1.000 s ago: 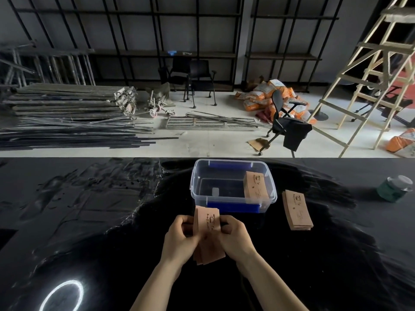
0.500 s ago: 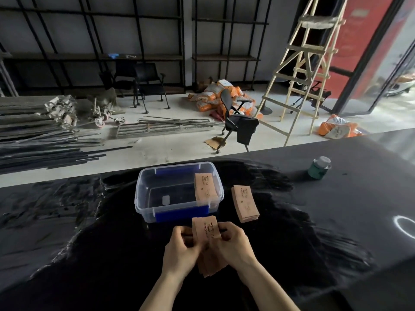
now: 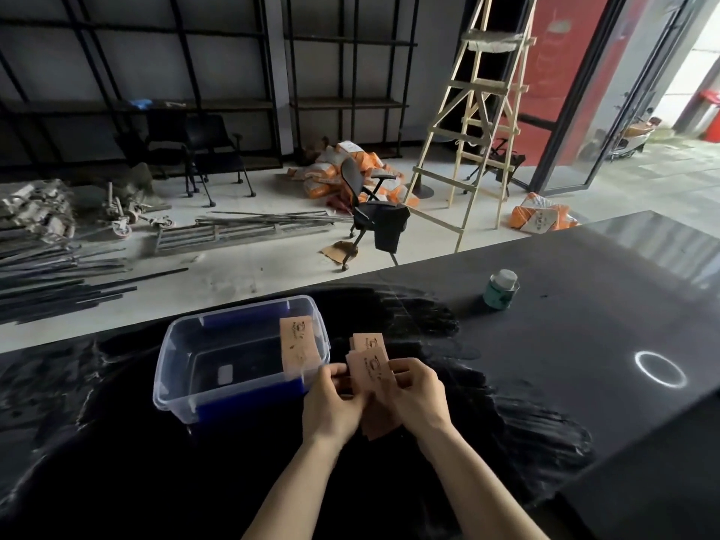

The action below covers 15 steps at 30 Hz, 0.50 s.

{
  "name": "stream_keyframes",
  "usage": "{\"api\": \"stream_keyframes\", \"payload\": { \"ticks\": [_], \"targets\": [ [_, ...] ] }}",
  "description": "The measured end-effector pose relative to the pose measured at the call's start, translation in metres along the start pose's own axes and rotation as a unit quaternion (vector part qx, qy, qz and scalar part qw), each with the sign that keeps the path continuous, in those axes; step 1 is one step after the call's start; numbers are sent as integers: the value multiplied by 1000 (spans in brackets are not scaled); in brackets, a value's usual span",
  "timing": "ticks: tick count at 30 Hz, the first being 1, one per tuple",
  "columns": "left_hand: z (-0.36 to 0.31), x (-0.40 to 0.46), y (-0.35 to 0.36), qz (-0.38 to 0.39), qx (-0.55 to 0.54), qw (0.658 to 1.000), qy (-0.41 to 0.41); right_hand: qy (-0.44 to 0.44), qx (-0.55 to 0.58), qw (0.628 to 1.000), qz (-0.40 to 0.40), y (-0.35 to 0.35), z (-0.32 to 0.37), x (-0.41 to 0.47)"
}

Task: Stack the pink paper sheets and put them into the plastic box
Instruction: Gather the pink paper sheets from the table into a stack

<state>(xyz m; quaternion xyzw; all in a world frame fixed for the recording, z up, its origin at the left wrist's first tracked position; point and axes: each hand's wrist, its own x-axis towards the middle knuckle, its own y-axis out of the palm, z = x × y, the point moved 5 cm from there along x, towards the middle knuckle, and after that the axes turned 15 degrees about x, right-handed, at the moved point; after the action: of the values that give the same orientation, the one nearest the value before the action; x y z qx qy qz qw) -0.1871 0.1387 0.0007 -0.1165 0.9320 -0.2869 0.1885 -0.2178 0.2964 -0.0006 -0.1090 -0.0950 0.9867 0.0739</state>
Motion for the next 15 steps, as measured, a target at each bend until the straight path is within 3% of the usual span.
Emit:
{"api": "stream_keyframes", "payload": {
  "ticks": [15],
  "targets": [
    [-33, 30, 24, -103, 33, 994, 32, -25, -82, 996, -14, 13, 12, 56]
  ]
}}
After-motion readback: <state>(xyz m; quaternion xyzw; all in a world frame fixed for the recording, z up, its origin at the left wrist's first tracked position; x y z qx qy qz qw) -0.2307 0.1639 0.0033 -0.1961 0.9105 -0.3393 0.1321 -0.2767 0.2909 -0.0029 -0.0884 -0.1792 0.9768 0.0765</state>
